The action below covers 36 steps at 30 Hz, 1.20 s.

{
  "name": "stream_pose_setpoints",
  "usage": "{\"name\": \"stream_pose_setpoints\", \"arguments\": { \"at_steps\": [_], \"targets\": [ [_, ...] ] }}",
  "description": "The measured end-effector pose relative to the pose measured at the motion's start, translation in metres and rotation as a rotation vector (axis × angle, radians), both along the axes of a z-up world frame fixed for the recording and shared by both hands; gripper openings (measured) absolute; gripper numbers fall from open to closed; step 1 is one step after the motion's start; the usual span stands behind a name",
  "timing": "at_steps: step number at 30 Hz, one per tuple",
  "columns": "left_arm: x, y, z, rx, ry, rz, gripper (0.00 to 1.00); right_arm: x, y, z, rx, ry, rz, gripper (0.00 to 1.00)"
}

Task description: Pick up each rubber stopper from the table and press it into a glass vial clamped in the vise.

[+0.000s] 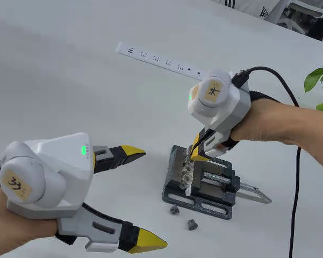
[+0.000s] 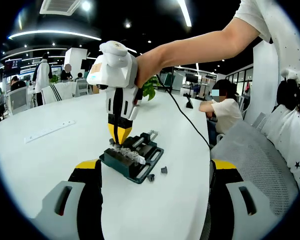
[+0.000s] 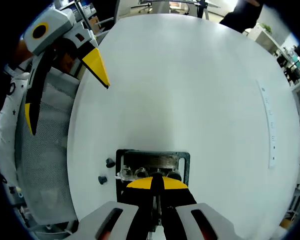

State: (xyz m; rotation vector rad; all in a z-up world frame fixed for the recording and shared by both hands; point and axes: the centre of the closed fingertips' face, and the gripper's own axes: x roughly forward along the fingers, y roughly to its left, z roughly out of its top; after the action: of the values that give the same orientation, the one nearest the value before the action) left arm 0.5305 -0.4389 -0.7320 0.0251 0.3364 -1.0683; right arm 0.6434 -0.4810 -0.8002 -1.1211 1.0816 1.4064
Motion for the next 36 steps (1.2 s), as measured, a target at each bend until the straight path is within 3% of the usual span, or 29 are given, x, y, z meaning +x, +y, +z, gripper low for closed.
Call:
{"name": "stream_pose_setpoints", "arguments": {
  "at_steps": [14,26,36],
  "targets": [
    [-0.001,0.002,-0.002,0.013,0.004,0.001,0.87,0.004,0.0,0.002,0.046,-0.023,-0.02,0.01],
    [-0.005,-0.002,-0.002,0.027,0.006,-0.015,0.86,0.008,-0.007,0.023,0.148,-0.039,-0.1,0.03],
    [-0.008,-0.006,-0.002,0.048,0.003,-0.029,0.84,-0.002,-0.019,0.044,0.254,-0.071,-0.167,0.12]
  ]
}}
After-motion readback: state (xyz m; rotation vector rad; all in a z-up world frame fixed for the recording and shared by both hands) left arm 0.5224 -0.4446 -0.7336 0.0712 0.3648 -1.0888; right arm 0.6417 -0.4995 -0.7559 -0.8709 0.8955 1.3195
